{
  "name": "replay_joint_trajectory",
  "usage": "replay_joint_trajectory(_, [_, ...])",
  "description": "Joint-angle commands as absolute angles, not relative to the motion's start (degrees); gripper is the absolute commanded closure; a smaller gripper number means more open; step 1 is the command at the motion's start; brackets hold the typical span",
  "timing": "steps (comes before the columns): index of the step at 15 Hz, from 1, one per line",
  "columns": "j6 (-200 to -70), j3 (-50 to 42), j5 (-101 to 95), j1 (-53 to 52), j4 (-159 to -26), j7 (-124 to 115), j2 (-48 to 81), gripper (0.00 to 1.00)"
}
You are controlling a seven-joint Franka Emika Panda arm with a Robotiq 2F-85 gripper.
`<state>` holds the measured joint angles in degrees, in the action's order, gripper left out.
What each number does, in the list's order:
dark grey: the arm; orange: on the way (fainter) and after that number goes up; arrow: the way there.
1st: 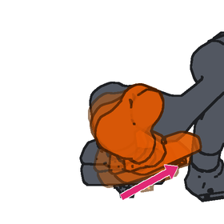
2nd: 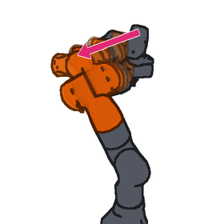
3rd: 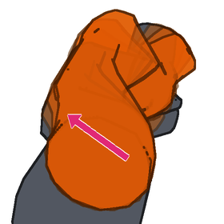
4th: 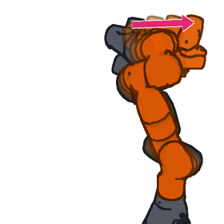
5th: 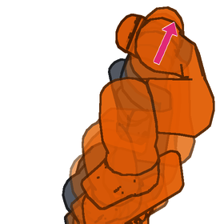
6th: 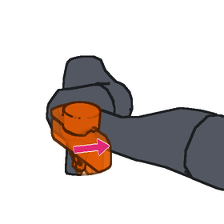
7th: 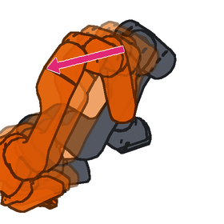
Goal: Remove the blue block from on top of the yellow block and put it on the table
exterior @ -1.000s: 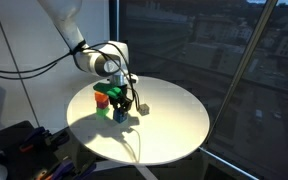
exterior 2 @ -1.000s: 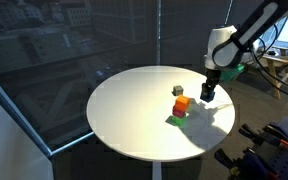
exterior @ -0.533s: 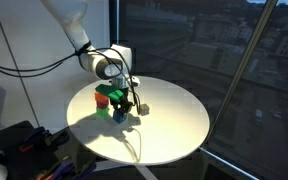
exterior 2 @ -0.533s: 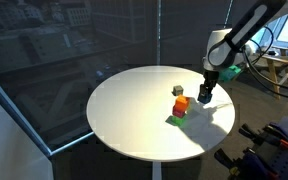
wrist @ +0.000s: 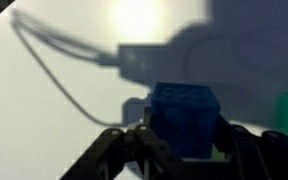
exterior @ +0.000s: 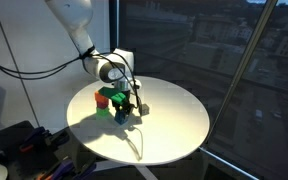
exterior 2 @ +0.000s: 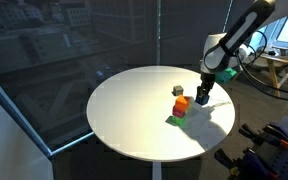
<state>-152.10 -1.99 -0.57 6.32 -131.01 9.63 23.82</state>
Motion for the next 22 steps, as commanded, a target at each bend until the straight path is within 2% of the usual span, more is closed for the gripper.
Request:
replay_joint_trajectory(1, [-152.94, -2.03, -1.01, 6.71, -128.95, 10.08, 25.95, 0.7])
replay_joint_trajectory(5, [-153.21, -2.2, -1.27, 6.69, -128.19, 9.99, 26.98, 0.7])
replay_joint_trajectory(6, [-153.26, -2.2, -1.3, 6.73, -128.07, 10.08, 27.08, 0.2])
replay_joint_trajectory(7, [-153.28, -2.19, -1.29, 6.75, -127.97, 10.09, 27.17, 0.19])
replay_joint_trajectory(10, [-153.45, -2.26, -1.35, 6.75, -127.87, 10.06, 27.22, 0.01])
replay_joint_trajectory(22, [-151.58, -4.26, -2.45, 5.21, -128.36, 7.13, 23.5, 0.0])
